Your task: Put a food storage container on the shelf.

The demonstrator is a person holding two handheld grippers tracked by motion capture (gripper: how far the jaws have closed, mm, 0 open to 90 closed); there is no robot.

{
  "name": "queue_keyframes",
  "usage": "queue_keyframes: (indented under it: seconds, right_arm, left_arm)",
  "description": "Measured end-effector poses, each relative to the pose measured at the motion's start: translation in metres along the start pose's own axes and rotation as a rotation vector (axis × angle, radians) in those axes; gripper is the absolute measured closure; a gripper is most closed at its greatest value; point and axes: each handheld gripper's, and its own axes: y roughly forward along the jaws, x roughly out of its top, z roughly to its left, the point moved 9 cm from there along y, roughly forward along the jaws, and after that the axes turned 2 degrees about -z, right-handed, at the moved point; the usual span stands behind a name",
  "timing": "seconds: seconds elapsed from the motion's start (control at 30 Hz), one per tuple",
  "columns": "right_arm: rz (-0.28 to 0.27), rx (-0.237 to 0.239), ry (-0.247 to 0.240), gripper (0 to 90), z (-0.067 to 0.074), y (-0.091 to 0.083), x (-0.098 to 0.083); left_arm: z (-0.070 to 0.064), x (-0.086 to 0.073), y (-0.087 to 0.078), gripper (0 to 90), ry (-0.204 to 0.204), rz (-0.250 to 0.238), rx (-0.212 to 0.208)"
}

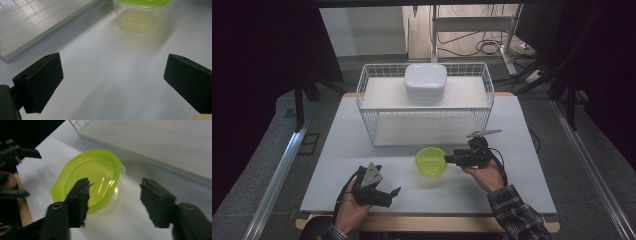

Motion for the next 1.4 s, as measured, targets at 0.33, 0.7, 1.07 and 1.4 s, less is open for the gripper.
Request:
queue_keyframes:
  seconds: [0.33,0.7,1.07,1.4]
  right_arm:
    - [0.043,0.05,0.121,63.1,-0.007,0.02,0.002]
    - [0.079,0.135,0.226,80.3,-0.007,0.028,0.001]
    - [0.064,0.179,0.237,82.0,0.003,0.021,0.004]
    - [0.021,0.186,0.233,82.2,0.005,0.01,0.01]
  left_arm:
    - [-0.002,-0.001,0.001,2.6,0.014,0.008,-0.006]
    - [-0.004,0.0,0.002,2.9,0.026,0.012,-0.007]
    - [-0.004,0.0,0.002,3.0,0.028,0.011,-0.005]
    - [-0.004,0.0,0.002,3.1,0.025,0.01,-0.007]
